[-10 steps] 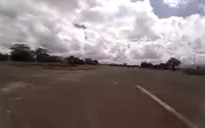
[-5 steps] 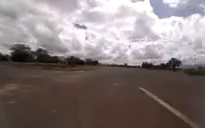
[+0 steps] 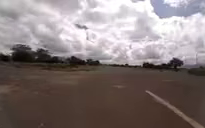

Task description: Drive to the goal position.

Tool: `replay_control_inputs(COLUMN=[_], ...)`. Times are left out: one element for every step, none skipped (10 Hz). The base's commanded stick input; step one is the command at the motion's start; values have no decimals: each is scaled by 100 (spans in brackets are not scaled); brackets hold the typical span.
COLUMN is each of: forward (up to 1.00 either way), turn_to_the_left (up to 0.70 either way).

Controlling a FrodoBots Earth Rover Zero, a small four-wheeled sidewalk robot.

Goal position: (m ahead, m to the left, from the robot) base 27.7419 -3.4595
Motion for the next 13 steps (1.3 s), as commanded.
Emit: replay_control_inputs(forward=[100, 100, 100, 100, 100, 100, 100, 100, 100, 100, 100, 100, 100], turn_to_the_left=[0, 0, 0, 0, 0, 0, 0, 0, 0, 0, 0, 0, 0])
